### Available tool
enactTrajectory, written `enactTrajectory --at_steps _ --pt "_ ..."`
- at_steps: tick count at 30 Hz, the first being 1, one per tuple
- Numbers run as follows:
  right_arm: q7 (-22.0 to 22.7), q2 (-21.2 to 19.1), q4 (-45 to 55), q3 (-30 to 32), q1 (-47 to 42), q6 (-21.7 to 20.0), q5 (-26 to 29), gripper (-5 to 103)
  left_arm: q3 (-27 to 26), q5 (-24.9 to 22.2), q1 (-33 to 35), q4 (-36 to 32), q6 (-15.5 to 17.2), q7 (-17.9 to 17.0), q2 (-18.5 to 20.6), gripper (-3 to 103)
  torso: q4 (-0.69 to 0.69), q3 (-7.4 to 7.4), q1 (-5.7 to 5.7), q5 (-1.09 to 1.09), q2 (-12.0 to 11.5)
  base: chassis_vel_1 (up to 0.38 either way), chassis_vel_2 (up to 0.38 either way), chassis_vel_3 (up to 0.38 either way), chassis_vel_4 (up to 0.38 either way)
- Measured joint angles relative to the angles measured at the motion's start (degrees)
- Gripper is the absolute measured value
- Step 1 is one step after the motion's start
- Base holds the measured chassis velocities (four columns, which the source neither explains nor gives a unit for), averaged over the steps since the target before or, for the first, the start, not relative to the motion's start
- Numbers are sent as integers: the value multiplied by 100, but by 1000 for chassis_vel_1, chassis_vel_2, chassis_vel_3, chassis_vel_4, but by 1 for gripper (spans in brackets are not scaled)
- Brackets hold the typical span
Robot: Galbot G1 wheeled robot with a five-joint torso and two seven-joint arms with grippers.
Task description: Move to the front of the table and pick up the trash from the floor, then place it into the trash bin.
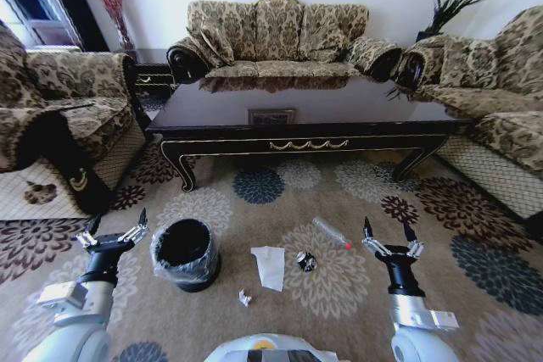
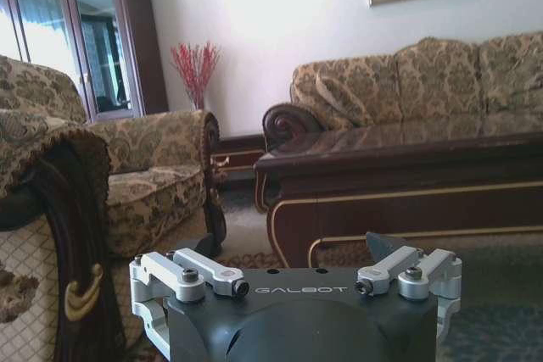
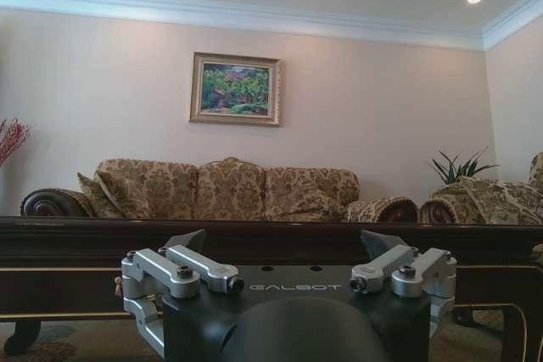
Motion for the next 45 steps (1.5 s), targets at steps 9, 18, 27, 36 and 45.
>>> enactTrajectory --at_steps 9,18,27,36,45 --pt "110 -16 -6 -6 -5 -73 -127 100 114 -436 -222 566 726 74 890 100 -2 -3 -3 -2 1 0 0 0 0" --pt "242 -19 164 10 -42 -469 -255 100 150 -677 -217 760 2273 -128 1134 100 0 -2 -3 -1 0 0 0 0 0" --pt "246 9 155 -75 -65 -519 -330 100 270 -865 -489 1270 2798 -426 1152 100 0 -2 -3 -1 1 0 0 0 0" --pt "246 7 118 -76 -112 -501 -361 100 547 -783 -830 1914 2227 -113 1021 100 -1 -2 -3 -1 0 0 0 0 0" --pt "241 16 59 -91 -116 -487 -380 100 768 -684 -1075 2305 2018 -73 930 100 -1 -2 -2 -1 0 0 0 0 0"
